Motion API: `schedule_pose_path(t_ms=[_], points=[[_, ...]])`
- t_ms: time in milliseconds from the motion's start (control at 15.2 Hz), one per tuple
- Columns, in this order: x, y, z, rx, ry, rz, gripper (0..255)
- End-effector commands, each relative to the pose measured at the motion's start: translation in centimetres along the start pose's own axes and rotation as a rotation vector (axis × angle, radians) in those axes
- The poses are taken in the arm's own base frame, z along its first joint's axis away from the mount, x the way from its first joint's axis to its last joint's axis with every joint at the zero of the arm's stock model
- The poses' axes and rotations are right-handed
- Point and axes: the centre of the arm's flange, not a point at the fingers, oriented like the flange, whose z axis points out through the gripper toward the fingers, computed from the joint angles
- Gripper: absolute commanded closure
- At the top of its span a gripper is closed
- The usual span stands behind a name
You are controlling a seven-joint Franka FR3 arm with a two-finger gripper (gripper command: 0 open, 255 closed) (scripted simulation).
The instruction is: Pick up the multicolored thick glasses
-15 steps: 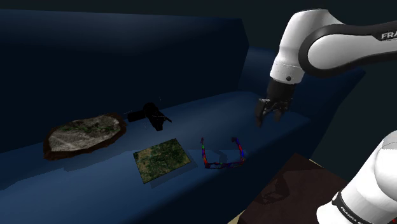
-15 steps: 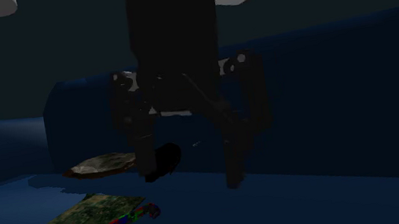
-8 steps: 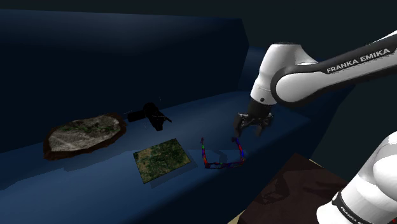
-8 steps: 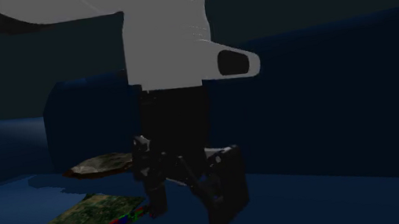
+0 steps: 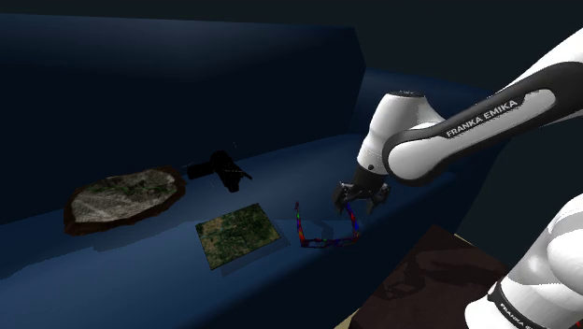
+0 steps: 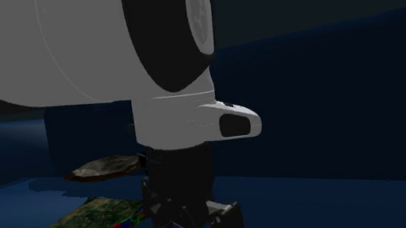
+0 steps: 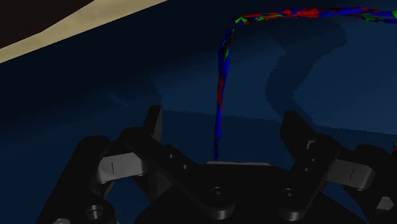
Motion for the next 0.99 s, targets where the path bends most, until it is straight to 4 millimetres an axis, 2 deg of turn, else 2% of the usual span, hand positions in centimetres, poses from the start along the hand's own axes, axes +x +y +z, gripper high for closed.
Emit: schedule_pose_path(t_ms=[0, 132, 198, 792, 924], points=[[-0.1, 0.2, 1.3, 0.001, 0.001, 0.000, 0], [-0.1, 0.2, 1.3, 0.001, 0.001, 0.000, 0], [-0.1, 0.2, 1.3, 0.001, 0.001, 0.000, 255], [-0.1, 0.2, 1.3, 0.001, 0.001, 0.000, 255], [0.0, 0.1, 0.3, 0.001, 0.001, 0.000, 255]])
